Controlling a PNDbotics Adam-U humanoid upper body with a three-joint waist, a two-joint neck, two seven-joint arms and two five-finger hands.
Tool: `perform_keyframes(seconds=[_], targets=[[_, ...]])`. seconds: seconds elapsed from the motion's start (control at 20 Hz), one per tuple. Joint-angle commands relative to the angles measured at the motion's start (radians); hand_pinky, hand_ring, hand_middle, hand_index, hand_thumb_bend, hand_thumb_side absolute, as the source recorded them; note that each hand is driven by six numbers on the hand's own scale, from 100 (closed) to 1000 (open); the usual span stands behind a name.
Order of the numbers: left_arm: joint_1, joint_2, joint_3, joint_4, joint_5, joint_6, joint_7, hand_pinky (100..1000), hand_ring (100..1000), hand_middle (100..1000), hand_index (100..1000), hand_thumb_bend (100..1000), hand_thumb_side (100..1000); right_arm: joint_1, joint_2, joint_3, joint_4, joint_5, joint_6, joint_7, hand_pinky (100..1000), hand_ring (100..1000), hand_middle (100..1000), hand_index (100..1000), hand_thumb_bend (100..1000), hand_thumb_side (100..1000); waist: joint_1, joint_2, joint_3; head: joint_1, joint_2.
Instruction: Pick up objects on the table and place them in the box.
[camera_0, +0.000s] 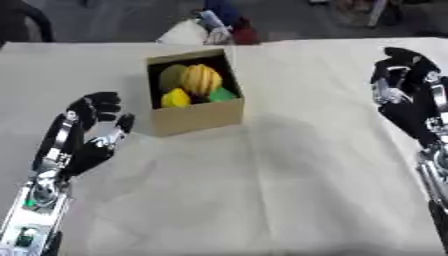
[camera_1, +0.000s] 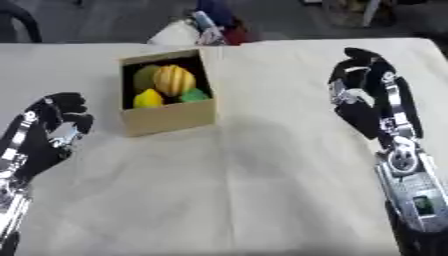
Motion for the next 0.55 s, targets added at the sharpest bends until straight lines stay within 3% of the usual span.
perform_keyframes(seconds=[0.05, 0.55], targets=[[-0.007, 0.013, 0.007, -0.015, -0.001, 0.0, 0.008, 743, 743, 699, 787, 410, 419, 0.001, 0.011, -0.001, -0.029, -0.013, -0.006, 0.003, 610, 610, 641, 812, 100, 401, 0.007, -0.003, -0.001, 0.001, 0.005], [-0.007, 0.011, 0.009, -0.015, 0.002, 0.002, 0.024, 743, 742, 695, 786, 402, 421, 0.017, 0.032, 0.008, -0.033, -0.019, -0.004, 0.004, 609, 608, 636, 810, 100, 412, 0.009, -0.005, 0.002, 0.005, 0.005]])
